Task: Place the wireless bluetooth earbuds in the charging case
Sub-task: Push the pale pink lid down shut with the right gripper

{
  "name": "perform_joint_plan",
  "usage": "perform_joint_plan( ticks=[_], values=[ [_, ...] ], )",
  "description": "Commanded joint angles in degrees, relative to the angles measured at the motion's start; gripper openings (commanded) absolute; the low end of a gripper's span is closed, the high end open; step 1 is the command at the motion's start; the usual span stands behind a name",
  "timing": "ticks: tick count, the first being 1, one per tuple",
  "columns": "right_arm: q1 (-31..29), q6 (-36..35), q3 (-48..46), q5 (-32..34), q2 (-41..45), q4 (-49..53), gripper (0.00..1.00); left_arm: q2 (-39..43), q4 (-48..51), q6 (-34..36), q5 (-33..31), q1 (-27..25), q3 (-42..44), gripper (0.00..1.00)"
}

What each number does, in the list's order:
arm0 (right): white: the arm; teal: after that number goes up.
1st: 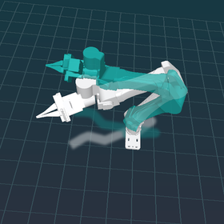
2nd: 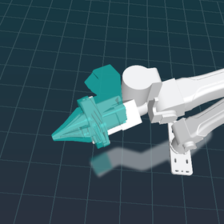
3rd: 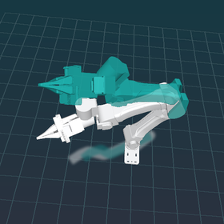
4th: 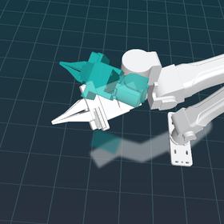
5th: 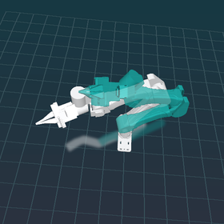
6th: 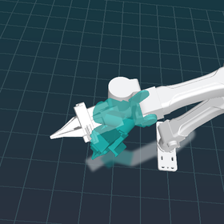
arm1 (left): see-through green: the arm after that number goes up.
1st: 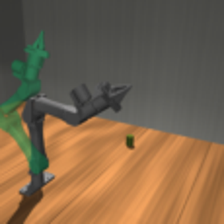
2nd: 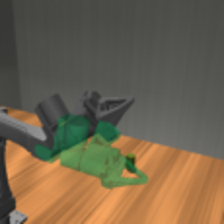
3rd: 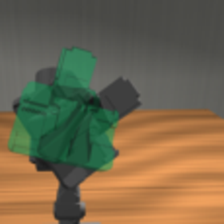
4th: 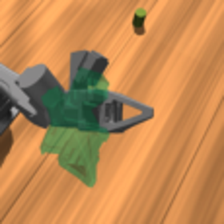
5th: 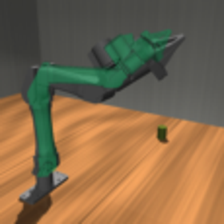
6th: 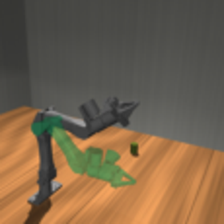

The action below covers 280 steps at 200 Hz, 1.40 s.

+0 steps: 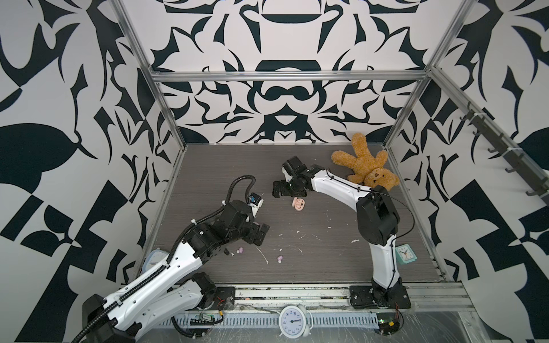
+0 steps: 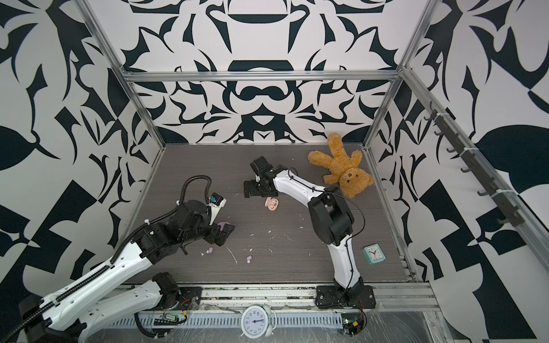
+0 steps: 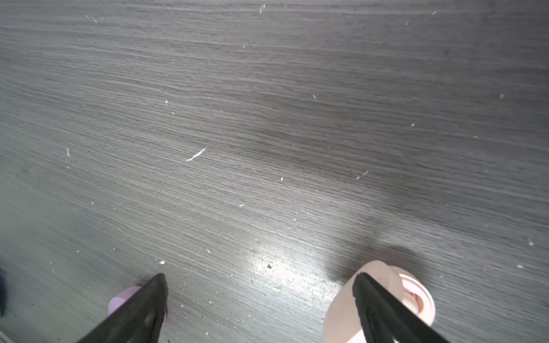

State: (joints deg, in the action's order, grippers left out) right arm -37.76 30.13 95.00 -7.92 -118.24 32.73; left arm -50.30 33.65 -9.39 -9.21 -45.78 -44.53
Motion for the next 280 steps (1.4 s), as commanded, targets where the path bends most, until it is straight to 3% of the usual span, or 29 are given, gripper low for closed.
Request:
perform_joint_plan(
  ticks=[1,148,198,280],
  values=[
    [-0.3,-0.84,1.16,0.79,1.91,0.27,0.99,0.56,-0.05,-0.04,-0.19,-0.1,0.94,0.99],
    [-0.27,-0.86,-6.94,2.83,7.9,-0.89,0.99,0.16,-0.12,-0.02,-0.2,-0.05,0.8,0.99],
    [-0.3,0.28,-15.67,3.7,14.03,-4.17,0.99,0.4,-0.09,-0.07,-0.11,-0.1,0.78,0.99],
    [-0.3,3.06,-21.53,2.62,11.59,-9.06,0.99,-0.06,-0.07,-0.02,0.08,-0.06,0.76,0.99]
  ],
)
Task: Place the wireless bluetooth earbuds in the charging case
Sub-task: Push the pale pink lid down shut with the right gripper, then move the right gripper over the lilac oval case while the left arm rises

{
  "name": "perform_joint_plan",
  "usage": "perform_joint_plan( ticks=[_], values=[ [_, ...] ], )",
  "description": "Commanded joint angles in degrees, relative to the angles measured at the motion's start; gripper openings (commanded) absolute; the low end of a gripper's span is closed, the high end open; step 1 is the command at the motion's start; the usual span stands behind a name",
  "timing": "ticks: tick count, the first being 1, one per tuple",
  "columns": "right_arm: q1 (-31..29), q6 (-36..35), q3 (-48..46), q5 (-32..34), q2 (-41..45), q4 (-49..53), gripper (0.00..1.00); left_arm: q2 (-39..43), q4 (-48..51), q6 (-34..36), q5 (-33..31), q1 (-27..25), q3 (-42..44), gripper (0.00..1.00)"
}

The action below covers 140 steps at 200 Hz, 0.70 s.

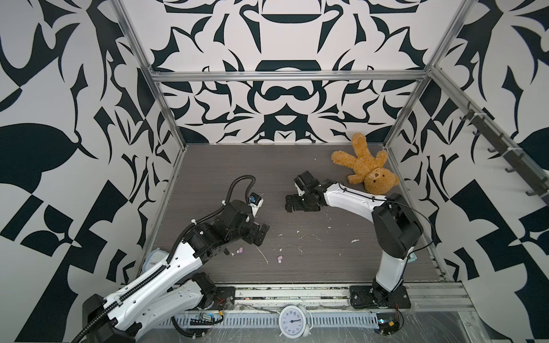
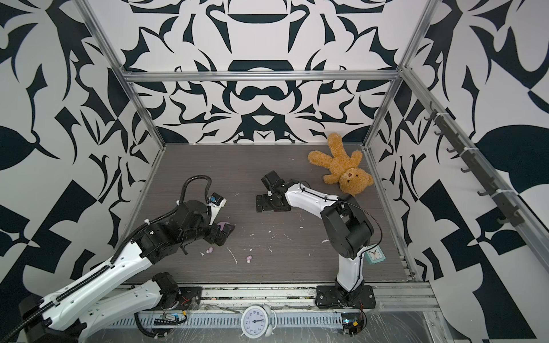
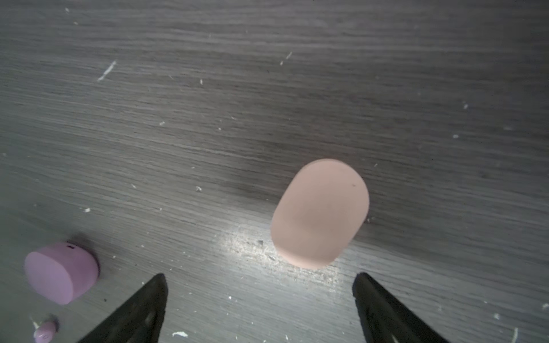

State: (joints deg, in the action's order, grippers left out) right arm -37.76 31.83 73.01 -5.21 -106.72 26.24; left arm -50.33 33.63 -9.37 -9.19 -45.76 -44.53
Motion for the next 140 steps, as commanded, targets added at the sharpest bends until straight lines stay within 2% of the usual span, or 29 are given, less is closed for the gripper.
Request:
perform_joint_plan(
  ticks=[1,140],
  values=[
    [-0.3,1.33,0.46,-0.12,0.05,-2.63,0.99,-0.04,-0.05,-0.04,0.1,-0.1,0.76,0.99],
    [-0.89,7.39,1.99,-6.86,-5.49,-8.63,0.97,-0.21,-0.05,0.02,0.28,-0.12,0.72,0.99]
  ],
)
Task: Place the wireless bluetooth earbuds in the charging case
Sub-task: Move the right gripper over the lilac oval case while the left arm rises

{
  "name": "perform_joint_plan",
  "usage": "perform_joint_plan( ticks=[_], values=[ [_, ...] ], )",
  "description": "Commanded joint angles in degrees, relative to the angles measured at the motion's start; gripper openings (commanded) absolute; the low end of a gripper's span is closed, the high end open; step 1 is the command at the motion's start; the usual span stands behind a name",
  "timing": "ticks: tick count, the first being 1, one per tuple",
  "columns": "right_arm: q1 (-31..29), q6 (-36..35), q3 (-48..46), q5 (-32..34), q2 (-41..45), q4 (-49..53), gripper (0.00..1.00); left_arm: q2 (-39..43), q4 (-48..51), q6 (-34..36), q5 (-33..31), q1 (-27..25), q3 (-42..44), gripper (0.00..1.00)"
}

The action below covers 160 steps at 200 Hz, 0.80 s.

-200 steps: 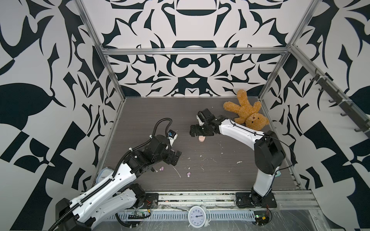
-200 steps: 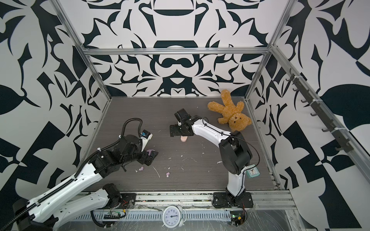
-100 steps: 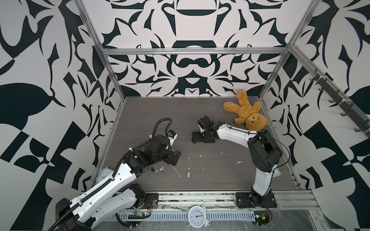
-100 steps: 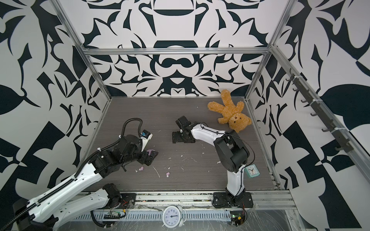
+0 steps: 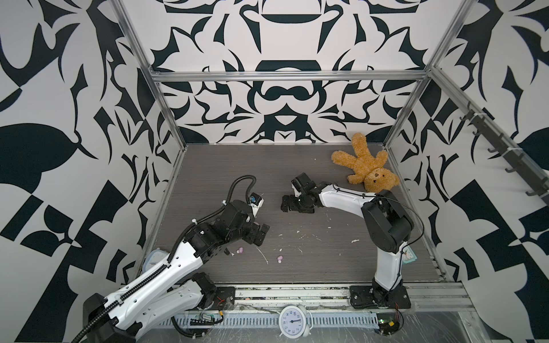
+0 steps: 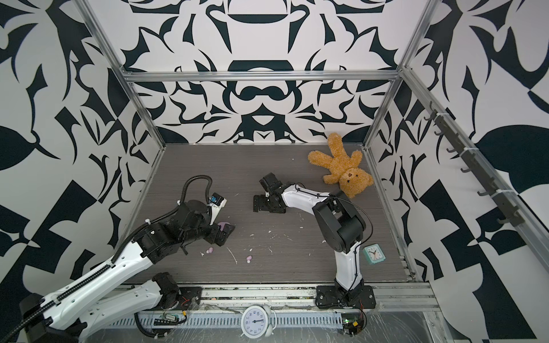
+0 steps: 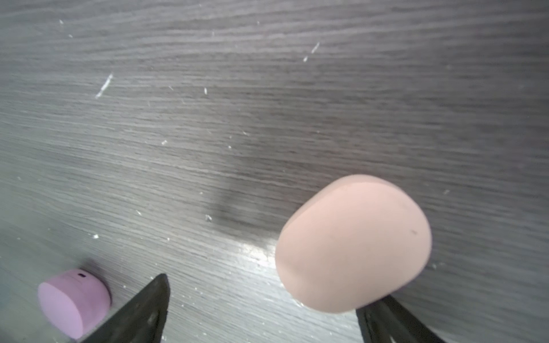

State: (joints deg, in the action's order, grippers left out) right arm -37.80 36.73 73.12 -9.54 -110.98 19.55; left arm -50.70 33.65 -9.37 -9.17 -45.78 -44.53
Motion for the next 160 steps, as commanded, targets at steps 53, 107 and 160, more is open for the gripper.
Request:
perform_joint_plan(
  ticks=[53,107,160],
  values=[
    [-2.28,5.16,4.5,-2.77,-3.54,-4.2,0.96,0.34,-0.07,-0.02,0.37,-0.07,0.65,0.99],
    [-4.67,3.88,4.67,0.66,-1.6,-2.07,0.96,0.82,-0.09,-0.06,0.36,-0.06,0.78,0.99],
    [-13.06,8.51,0.37,13.85,10.34,4.46,0.99,4.32,1.41,-0.88,-2.8,0.14,-0.87,0.99]
  ],
)
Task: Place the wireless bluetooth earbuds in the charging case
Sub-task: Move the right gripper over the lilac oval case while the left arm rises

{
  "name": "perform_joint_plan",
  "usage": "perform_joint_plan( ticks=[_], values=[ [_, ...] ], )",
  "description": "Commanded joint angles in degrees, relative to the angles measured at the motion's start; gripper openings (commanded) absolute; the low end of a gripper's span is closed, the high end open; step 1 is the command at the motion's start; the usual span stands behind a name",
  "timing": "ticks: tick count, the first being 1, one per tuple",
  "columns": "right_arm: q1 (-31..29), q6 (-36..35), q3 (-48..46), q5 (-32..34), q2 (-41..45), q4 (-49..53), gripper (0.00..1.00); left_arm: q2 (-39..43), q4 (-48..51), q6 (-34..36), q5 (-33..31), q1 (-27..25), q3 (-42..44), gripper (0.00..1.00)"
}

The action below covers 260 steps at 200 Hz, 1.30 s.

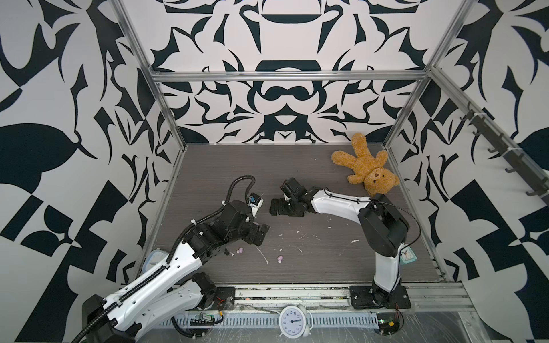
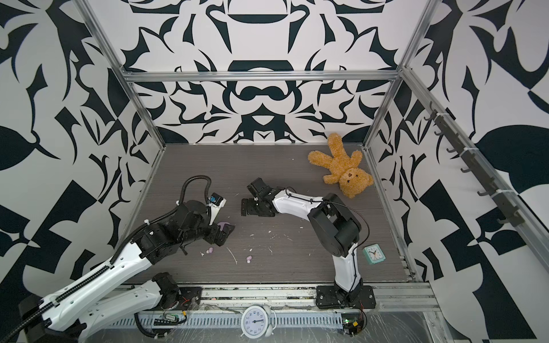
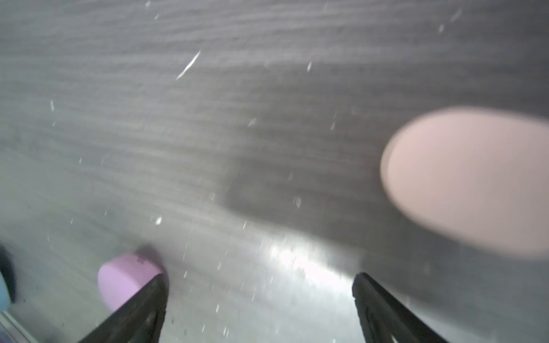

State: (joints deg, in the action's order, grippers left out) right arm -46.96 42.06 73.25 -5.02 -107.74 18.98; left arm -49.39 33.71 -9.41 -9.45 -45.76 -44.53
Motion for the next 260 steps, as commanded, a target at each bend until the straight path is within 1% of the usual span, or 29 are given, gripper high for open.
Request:
perform_joint_plan(
  ticks=[1,12,28,42,55,59,66,83,99,111,130,144,148,157,175,207,225,227,237,260],
  values=[
    [-4.09,3.32,0.36,9.81,7.2,5.41,0.99,3.17,1.39,-0.95,-2.69,0.13,-0.89,0.99],
    [-5.81,5.8,2.35,14.0,8.21,10.3,0.99,5.01,1.89,-2.0,-5.92,0.59,-1.24,0.99],
    [-6.84,9.17,6.34,14.54,8.0,17.56,0.99,8.14,2.97,-3.57,-10.62,1.26,-1.57,0.99],
    [-8.19,11.72,8.98,14.28,7.49,21.57,0.99,11.25,3.72,-5.78,-15.73,1.37,-1.57,0.99],
    [-10.13,14.26,10.49,15.5,7.62,23.71,0.99,13.83,5.65,-8.17,-19.8,1.37,-2.4,0.99],
    [-10.66,15.06,10.98,17.61,7.63,24.5,0.99,14.59,6.32,-8.94,-20.99,1.37,-2.86,0.99],
    [-11.27,16.22,12.32,18.04,7.17,26.05,0.99,15.86,7.73,-9.88,-22.8,1.37,-3.67,0.99],
    [-12.03,18.98,17.96,18.25,4.17,32.87,0.99,18.31,11.49,-12.47,-27.46,1.37,-5.82,0.99],
    [-13.35,20.84,23.77,19.48,0.65,38.74,0.99,20.76,14.93,-13.52,-28.91,1.36,-6.76,0.99],
    [-14.56,21.57,27.87,19.27,-2.49,40.83,0.99,23.14,16.71,-14.52,-30.78,1.37,-6.38,0.99],
    [-15.83,22.28,35.0,16.7,-8.31,43.4,0.99,28.05,16.26,-16.28,-32.27,1.37,-3.22,0.99],
    [-16.52,22.67,40.46,16.7,-12.38,45.45,0.99,31.56,14.93,-17.37,-31.84,1.37,-0.29,0.99],
    [-16.78,22.64,42.16,14.76,-13.6,45.96,0.99,32.23,14.58,-17.31,-31.6,1.37,0.19,0.99],
    [-17.07,22.62,45.74,14.5,-16.14,46.93,0.99,33.59,14.28,-17.22,-31.72,1.37,0.43,0.99],
    [-17.38,22.87,52.83,14.25,-21.04,49.74,0.99,34.63,14.1,-16.88,-32.53,1.37,1.02,0.99],
    [-17.5,23.78,62.07,12.86,-28.62,51.94,0.99,33.72,14.1,-15.66,-30.83,1.37,1.52,0.99],
    [-17.42,24.1,64.66,12.71,-31.13,51.78,0.98,33.05,14.08,-15.49,-29.98,1.37,1.45,0.99],
    [-17.41,24.25,64.76,12.63,-31.32,51.64,0.98,33.08,12.97,-15.47,-29.83,1.37,1.46,0.99],
    [-17.4,25.23,65.08,12.66,-32.02,51.19,0.93,32.99,12.43,-15.37,-29.41,1.37,1.62,0.99],
    [-17.12,26.34,65.17,12.53,-32.97,50.2,0.87,33.27,11.86,-15.05,-28.7,1.37,1.94,0.99]
  ],
)
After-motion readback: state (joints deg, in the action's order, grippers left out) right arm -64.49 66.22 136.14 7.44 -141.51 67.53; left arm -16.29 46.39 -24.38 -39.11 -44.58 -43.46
